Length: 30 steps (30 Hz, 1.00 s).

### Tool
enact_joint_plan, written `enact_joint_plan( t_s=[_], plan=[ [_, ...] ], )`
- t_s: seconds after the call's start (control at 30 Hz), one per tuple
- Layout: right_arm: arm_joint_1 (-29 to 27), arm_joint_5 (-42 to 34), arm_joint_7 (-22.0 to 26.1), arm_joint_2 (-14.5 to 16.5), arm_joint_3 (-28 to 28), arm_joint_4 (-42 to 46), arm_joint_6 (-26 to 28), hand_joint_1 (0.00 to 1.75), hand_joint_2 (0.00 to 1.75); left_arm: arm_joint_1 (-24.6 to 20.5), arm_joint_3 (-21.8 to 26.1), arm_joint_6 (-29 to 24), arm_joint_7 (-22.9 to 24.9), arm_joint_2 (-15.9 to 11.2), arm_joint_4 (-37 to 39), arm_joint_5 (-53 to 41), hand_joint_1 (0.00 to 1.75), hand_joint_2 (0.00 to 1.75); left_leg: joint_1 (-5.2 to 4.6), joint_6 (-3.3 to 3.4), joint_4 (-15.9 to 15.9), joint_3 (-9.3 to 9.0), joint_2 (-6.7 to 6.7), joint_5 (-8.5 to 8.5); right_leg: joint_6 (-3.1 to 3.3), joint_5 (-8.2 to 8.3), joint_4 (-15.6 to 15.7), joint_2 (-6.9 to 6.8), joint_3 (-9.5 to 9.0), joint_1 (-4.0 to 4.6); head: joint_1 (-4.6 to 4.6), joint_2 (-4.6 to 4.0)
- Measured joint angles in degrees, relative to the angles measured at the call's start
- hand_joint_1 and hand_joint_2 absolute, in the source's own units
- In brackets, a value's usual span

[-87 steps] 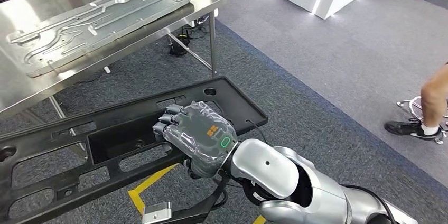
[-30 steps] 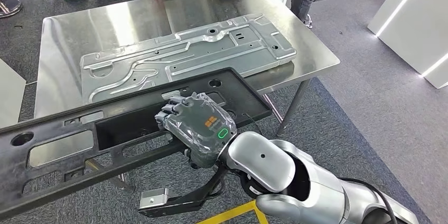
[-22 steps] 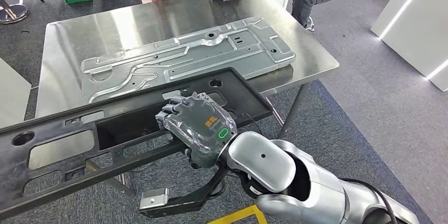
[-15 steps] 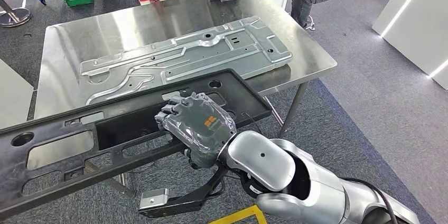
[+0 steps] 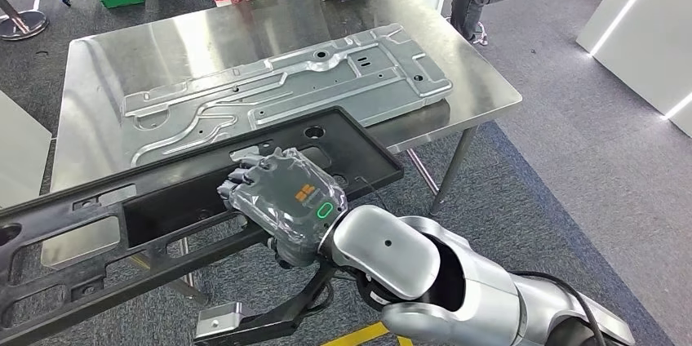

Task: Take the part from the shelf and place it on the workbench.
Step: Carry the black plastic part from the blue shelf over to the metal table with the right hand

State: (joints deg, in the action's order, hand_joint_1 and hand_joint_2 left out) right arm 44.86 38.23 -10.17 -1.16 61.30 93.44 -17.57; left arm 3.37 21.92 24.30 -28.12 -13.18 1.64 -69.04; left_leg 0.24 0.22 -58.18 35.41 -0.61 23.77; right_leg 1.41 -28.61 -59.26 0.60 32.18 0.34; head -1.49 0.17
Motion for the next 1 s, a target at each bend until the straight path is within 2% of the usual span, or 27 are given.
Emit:
enact_joint_plan(
  t_s=[0.23, 0.3, 0.37, 0.43, 0.5, 0.53, 0.57, 0.6, 0.67, 0.7, 0.73, 0.77, 0.83, 0.9, 0.93, 1.0],
  plan=[
    [0.1, 0.0, -0.1, 1.0, 1.5, -1.1, 0.0, 1.75, 1.75, -0.9, 2.5, 0.0, 0.2, -0.1, 0.0, -4.3, 0.0, 1.75, -0.02, 0.0, 0.0, 0.01, 0.01, 0.01, -0.01, 0.01, 0.1, 0.01, -0.01, -0.04, 0.0, 0.0],
    [0.1, 0.0, -0.1, 1.2, 1.7, -1.3, 0.0, 1.75, 1.75, -1.0, 3.2, 0.0, 0.2, -0.2, 0.0, -5.1, 0.0, 1.75, -0.14, 0.49, 0.0, -0.03, 0.0, 0.19, -0.31, 0.12, 0.5, -0.01, -0.16, -0.21, -0.01, 0.0],
    [0.2, 0.0, -0.1, 1.5, 1.7, -1.4, 0.0, 1.75, 1.75, -1.2, 3.8, 0.0, 0.2, -0.4, 0.0, -5.6, 0.0, 1.75, 0.25, 1.33, 1.6, -0.96, 0.09, -0.18, -0.74, 0.1, 0.7, -0.06, -0.59, -0.18, 0.03, 0.0],
    [0.6, 0.0, -0.1, 1.6, 1.7, -1.5, 0.1, 1.75, 1.75, -1.3, 4.4, 0.0, 0.2, -0.4, 0.0, -6.0, 0.0, 1.75, 0.78, 1.82, 3.5, -2.27, 0.3, -0.91, -1.1, -1.71, -2.3, -0.13, 0.49, -0.16, 0.14, 0.0],
    [0.7, 0.0, -0.1, 1.6, 1.8, -1.7, 0.1, 1.75, 1.75, -1.4, 4.9, 0.1, 0.2, -0.4, 0.0, -6.3, 0.0, 1.75, 0.88, 1.81, 3.9, -2.71, 0.42, -0.95, -1.64, -4.95, -8.9, -0.17, 4.08, -0.65, 0.2, 0.0],
    [0.7, 0.0, -0.1, 1.6, 1.9, -1.8, 0.0, 1.75, 1.75, -1.5, 5.1, 0.1, 0.2, -0.4, 0.0, -6.4, 0.0, 1.75, 0.97, 1.62, 3.8, -2.72, 0.42, -0.8, -1.97, -5.87, -11.9, -0.2, 5.9, -0.96, 0.21, 0.0],
    [0.7, 0.0, -0.1, 1.5, 1.9, -2.0, 0.0, 1.75, 1.75, -1.5, 5.3, 0.2, 0.2, -0.4, 0.0, -6.6, 0.0, 1.75, 1.12, 1.35, 3.5, -2.72, 0.41, -0.56, -2.31, -5.78, -13.3, -0.22, 7.03, -1.28, 0.2, 0.0],
    [0.7, 0.0, -0.1, 1.5, 2.0, -2.1, 0.0, 1.75, 1.75, -1.5, 5.5, 0.2, 0.1, -0.3, 0.0, -6.7, 0.0, 1.75, 1.34, 1.0, 3.2, -2.75, 0.39, -0.24, -2.65, -4.53, -12.6, -0.26, 7.11, -1.58, 0.21, 0.0],
    [0.8, 0.0, -0.1, 1.5, 2.1, -2.2, 0.0, 1.75, 1.75, -1.5, 5.9, 0.3, 0.1, -0.3, 0.0, -6.7, 0.0, 1.75, 1.83, 0.12, 2.1, -2.76, 0.36, 0.65, -3.22, -0.39, -6.2, -0.35, 4.5, -2.12, 0.22, 0.0],
    [0.8, 0.0, -0.1, 1.5, 2.1, -2.3, 0.0, 1.75, 1.75, -1.6, 6.1, 0.3, 0.1, -0.4, 0.0, -6.7, 0.0, 1.75, 1.9, -0.41, 1.4, -2.63, 0.3, 1.14, -3.28, 1.06, -3.0, -0.29, 3.18, -2.17, 0.23, 0.0],
    [0.8, 0.0, -0.1, 1.5, 2.1, -2.3, 0.0, 1.75, 1.75, -1.6, 6.2, 0.3, 0.1, -0.5, 0.0, -6.7, 0.0, 1.75, 1.91, -0.91, 0.9, -2.46, 0.22, 1.52, -3.04, 1.74, -1.2, -0.19, 2.31, -2.13, 0.22, 0.0],
    [0.8, 0.0, -0.1, 1.5, 2.1, -2.3, 0.0, 1.75, 1.75, -1.6, 6.2, 0.4, 0.1, -0.5, 0.0, -6.7, 0.0, 1.75, 1.88, -1.38, 0.5, -2.31, 0.15, 1.76, -2.63, 1.68, -0.6, -0.07, 2.09, -1.98, 0.22, 0.0],
    [0.8, 0.1, -0.1, 1.5, 2.2, -2.4, 0.0, 1.75, 1.75, -1.6, 6.2, 0.5, 0.1, -0.6, 0.0, -6.8, 0.0, 1.75, 1.98, -2.18, 0.6, -2.35, 0.04, 1.89, -1.53, 1.52, -1.0, 0.09, 2.14, -1.77, 0.17, 0.0],
    [0.9, 0.1, -0.1, 1.6, 2.2, -2.3, 0.0, 1.75, 1.75, -1.7, 6.2, 0.5, 0.1, -0.6, 0.0, -6.8, 0.0, 1.75, 2.15, -2.66, -0.5, -2.05, 0.23, 2.6, -0.63, 1.5, -0.6, 0.06, 1.76, -1.8, 0.15, 0.0],
    [1.0, 0.2, -0.1, 1.6, 2.2, -2.3, 0.0, 1.75, 1.75, -1.7, 6.2, 0.5, 0.1, -0.6, 0.0, -6.8, 0.0, 1.75, 2.17, -2.74, -2.5, -1.08, 0.34, 3.67, -0.22, 1.46, -0.4, 0.01, 1.45, -1.8, 0.15, 0.0],
    [1.0, 0.2, -0.1, 1.6, 2.2, -2.4, 0.0, 1.75, 1.75, -1.7, 6.2, 0.5, 0.1, -0.6, 0.0, -6.8, 0.0, 1.75, 2.09, -2.7, -10.0, 2.91, 0.48, 6.71, 0.43, 1.16, -0.2, -0.1, 0.97, -1.5, 0.14, 0.0]
  ],
)
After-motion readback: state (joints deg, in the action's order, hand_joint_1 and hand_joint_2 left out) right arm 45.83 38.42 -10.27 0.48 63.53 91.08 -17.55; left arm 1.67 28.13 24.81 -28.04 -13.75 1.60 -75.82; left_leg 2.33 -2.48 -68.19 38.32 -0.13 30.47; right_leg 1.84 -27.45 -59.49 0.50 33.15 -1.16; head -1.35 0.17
